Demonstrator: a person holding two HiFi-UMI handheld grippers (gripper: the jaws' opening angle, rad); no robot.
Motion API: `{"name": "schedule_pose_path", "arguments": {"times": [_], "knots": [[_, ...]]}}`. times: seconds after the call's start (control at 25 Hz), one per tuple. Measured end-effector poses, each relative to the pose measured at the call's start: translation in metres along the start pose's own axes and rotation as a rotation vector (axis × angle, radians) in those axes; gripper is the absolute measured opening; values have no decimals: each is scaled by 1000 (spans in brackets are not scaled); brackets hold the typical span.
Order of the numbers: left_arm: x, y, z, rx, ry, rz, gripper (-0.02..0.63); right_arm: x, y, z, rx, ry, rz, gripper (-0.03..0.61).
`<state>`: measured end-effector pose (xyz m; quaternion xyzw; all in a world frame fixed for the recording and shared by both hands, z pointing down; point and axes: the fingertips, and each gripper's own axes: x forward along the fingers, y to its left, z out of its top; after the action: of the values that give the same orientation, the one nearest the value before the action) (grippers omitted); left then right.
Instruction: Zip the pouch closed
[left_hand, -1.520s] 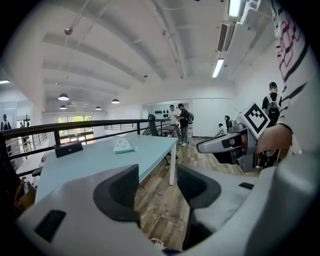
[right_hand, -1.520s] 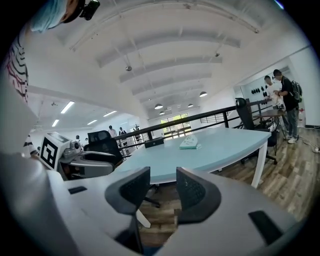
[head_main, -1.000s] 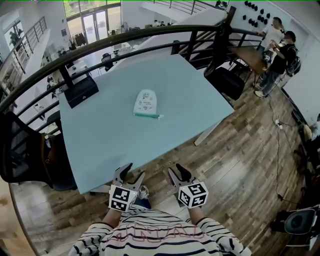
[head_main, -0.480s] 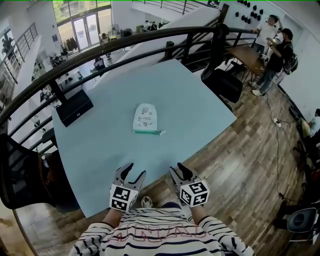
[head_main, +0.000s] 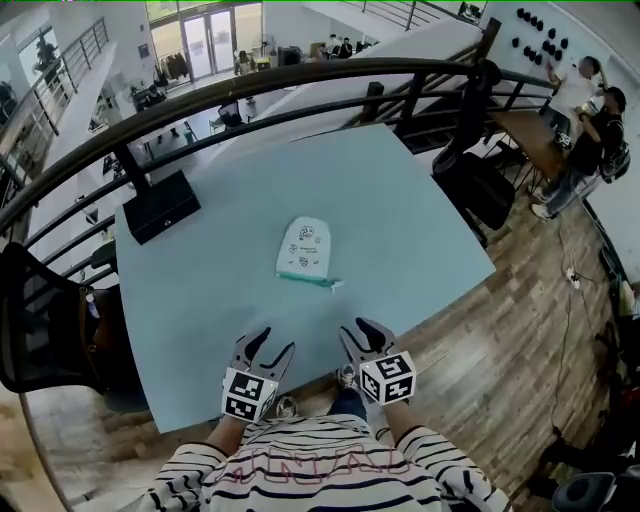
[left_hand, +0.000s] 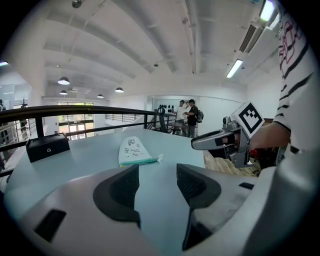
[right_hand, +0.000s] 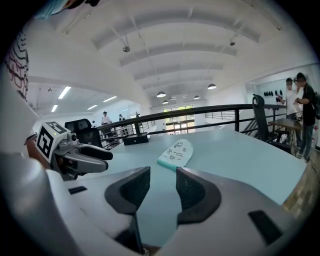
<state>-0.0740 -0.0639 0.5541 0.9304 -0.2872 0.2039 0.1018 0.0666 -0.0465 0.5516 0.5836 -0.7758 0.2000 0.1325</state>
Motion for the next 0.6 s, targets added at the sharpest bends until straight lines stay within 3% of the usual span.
{"name": "schedule_pose_path", "arguments": {"times": [0.24,0.6], "knots": [[41,10,5,-51,8,101,215,42,-31,2,-89,73,110,156],[89,9,0,-72,62,185,215,97,-73,-4,-298,177,251,156]]}}
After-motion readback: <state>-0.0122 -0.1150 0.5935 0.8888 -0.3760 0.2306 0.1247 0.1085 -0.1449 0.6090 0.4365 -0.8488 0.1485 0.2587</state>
